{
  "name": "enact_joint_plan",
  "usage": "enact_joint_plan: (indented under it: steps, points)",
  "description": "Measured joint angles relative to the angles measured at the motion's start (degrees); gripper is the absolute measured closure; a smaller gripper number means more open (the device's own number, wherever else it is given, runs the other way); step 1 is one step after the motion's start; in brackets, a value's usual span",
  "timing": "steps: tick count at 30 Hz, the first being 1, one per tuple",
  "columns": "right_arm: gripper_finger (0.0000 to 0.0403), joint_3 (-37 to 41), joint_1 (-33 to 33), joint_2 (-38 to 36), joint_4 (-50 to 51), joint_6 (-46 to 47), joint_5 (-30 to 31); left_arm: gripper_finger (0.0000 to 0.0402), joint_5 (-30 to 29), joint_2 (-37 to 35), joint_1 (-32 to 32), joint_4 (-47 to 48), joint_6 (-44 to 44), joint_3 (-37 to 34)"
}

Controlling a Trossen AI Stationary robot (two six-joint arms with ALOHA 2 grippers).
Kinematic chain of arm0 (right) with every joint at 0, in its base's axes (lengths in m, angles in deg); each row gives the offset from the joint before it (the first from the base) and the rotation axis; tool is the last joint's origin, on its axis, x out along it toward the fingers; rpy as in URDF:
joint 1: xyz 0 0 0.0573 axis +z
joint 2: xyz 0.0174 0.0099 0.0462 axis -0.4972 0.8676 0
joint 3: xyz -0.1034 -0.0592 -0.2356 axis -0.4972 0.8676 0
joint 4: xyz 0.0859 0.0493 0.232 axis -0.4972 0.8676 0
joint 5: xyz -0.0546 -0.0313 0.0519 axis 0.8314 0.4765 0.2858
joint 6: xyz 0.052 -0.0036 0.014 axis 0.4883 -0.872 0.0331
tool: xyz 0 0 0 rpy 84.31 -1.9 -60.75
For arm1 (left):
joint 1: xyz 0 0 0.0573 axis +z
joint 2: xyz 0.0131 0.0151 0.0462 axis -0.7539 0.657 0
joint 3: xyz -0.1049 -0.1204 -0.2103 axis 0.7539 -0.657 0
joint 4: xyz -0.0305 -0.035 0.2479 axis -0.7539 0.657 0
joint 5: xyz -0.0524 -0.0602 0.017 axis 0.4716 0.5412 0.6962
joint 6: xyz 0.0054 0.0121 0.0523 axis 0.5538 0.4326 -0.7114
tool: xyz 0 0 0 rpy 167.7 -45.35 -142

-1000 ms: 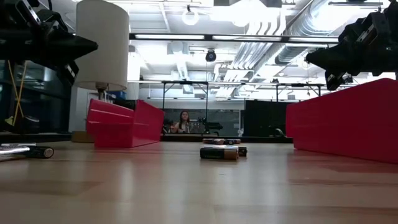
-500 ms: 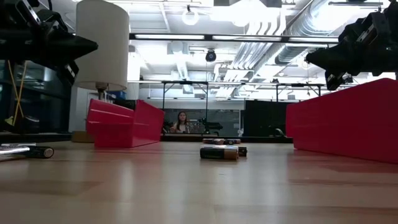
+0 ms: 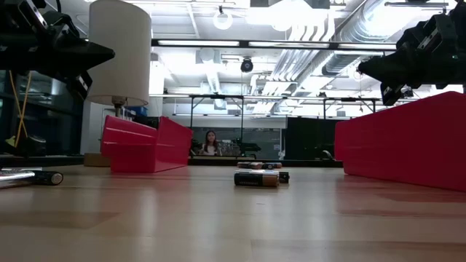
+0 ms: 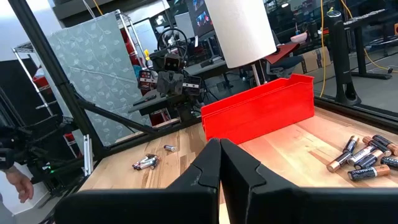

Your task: Sort batteries

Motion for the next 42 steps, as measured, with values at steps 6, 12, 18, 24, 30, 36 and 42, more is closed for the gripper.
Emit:
enact_joint_plan:
  steps: [6, 12, 18, 24, 30, 36, 42]
  points:
    - [0.0402, 0.0, 0.0, 0.0, 0.0, 0.0, 0.0, 0.0401, 0.0, 0.0, 0.0, 0.0, 0.0, 0.0]
    - [0.0402, 0.0, 0.0, 0.0, 0.0, 0.0, 0.0, 0.0401, 0.0, 0.0, 0.0, 0.0, 0.0, 0.0]
    - [0.0402, 0.0, 0.0, 0.0, 0.0, 0.0, 0.0, 0.0401, 0.0, 0.0, 0.0, 0.0, 0.0, 0.0]
    - [0.0402, 0.0, 0.0, 0.0, 0.0, 0.0, 0.0, 0.0401, 0.0, 0.0, 0.0, 0.0, 0.0, 0.0]
    - [0.0402, 0.0, 0.0, 0.0, 0.0, 0.0, 0.0, 0.0401, 0.0, 0.0, 0.0, -0.5, 0.0, 0.0]
    - [0.0402, 0.0, 0.0, 0.0, 0.0, 0.0, 0.0, 0.0401, -4.1, 0.1, 0.4, -13.1, 4.0, -0.1]
    - [0.0402, 0.0, 0.0, 0.0, 0.0, 0.0, 0.0, 0.0401, -15.2, 4.2, 2.4, -36.9, 3.4, 0.7]
